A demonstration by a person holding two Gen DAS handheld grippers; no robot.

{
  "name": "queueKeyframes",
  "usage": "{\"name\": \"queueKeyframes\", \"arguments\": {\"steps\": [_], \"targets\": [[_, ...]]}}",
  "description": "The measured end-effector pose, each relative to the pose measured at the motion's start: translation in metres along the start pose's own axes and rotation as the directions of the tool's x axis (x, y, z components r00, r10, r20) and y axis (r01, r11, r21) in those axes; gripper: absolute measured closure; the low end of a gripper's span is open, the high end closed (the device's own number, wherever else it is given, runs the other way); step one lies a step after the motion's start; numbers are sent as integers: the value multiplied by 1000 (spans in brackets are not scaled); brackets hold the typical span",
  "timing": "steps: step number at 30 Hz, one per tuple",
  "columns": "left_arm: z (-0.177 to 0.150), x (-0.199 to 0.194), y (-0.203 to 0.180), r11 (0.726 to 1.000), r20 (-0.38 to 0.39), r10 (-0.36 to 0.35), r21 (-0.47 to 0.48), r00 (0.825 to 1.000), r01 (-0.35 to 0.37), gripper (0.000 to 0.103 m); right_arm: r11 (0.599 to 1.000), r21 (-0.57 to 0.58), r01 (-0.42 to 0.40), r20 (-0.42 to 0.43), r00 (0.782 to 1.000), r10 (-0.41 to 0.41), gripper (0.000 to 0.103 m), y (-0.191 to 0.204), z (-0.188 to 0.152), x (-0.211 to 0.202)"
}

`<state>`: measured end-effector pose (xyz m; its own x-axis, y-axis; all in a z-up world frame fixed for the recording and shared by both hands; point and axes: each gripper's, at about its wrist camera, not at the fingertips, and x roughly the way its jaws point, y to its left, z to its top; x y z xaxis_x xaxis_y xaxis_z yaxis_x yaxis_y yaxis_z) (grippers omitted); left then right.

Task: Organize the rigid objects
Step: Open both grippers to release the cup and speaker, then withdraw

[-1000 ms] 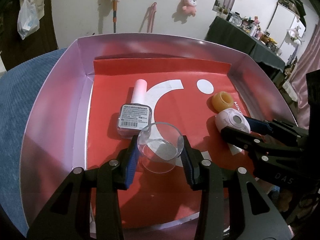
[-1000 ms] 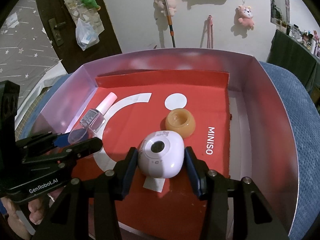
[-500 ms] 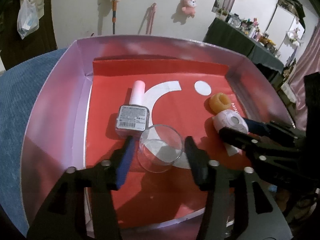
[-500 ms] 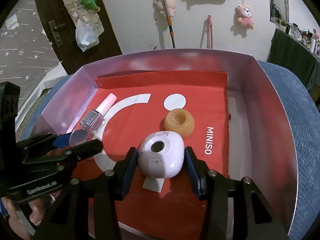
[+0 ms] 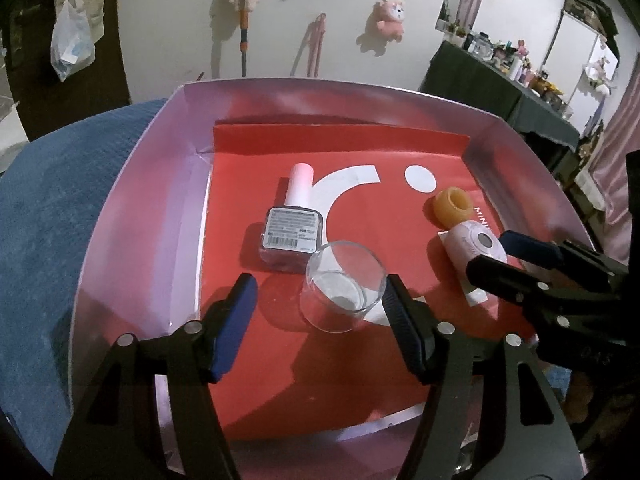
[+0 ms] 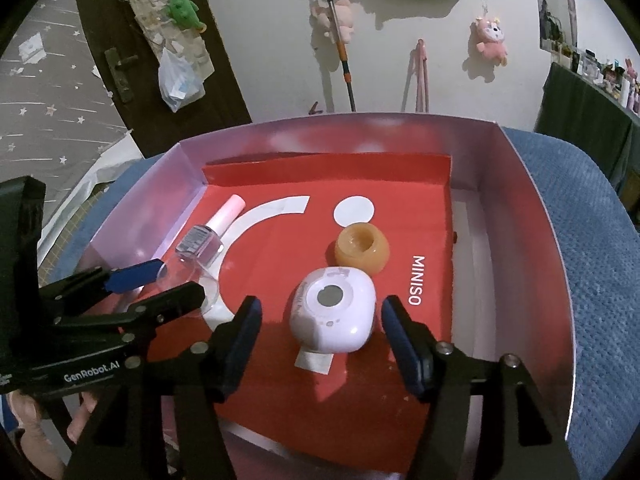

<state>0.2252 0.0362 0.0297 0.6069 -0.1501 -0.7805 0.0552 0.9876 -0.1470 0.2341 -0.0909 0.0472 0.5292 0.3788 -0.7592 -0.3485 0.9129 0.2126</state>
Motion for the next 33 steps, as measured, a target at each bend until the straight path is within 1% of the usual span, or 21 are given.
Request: {"name": "queueKeyframes", "arguments": {"steps": [2, 3, 5, 7, 9, 15, 18, 21, 23, 24, 25, 28, 29, 33], "targets": [[-1, -3, 0, 1000, 12, 14, 0, 1000, -14, 39, 1000, -3, -3, 7, 1000, 3, 32, 1, -1, -3], [-1, -4, 1, 1000, 14, 16, -1, 1000, -16, 37, 1000, -4, -5, 10, 1000, 5, 31, 2, -1, -5], [-1, -5, 1, 1000, 14, 8, -3, 1000, -8, 36, 1000, -6, -10, 17, 1000, 10, 29, 2, -2, -8], [-1, -6, 1, 1000, 16, 10, 0, 1000, -10, 34, 1000, -5, -15, 22, 1000, 16, 26, 2, -3, -10], [-3, -7, -1, 1000, 19, 5, 7, 1000, -5, 28, 1000, -7, -23, 30, 999, 23, 25, 3, -3, -14], [-7, -16, -9, 1000, 43, 5, 26, 999, -6, 19, 999, -19, -48, 53, 997, 49, 17, 6, -6, -26], [-8, -21, -11, 1000, 55, -3, 29, 999, 1, 13, 997, -26, -67, 64, 996, 68, 13, 9, -8, -35], [-10, -26, -13, 999, 70, -12, 32, 998, 10, 9, 996, -31, -84, 80, 993, 86, 11, 12, -11, -45], [-12, -31, -14, 999, 79, -11, 39, 997, 8, 5, 995, -31, -90, 92, 991, 93, 6, 13, -12, -51], [-13, -33, -16, 999, 86, -10, 44, 996, 6, 5, 995, -30, -93, 99, 990, 96, 3, 13, -13, -53], [-14, -36, -17, 999, 92, -7, 49, 996, 3, 5, 995, -29, -97, 107, 989, 100, 2, 14, -14, -56], [-16, -41, -18, 999, 102, -6, 54, 995, 1, 3, 994, -25, -109, 126, 986, 111, 1, 14, -16, -64], [-17, -42, -18, 999, 104, -8, 54, 995, 2, 1, 994, -23, -111, 134, 984, 113, 0, 14, -17, -68], [-21, -49, -15, 999, 113, -25, 42, 993, 21, 0, 992, -18, -121, 157, 980, 123, 0, 14, -20, -77]]}}
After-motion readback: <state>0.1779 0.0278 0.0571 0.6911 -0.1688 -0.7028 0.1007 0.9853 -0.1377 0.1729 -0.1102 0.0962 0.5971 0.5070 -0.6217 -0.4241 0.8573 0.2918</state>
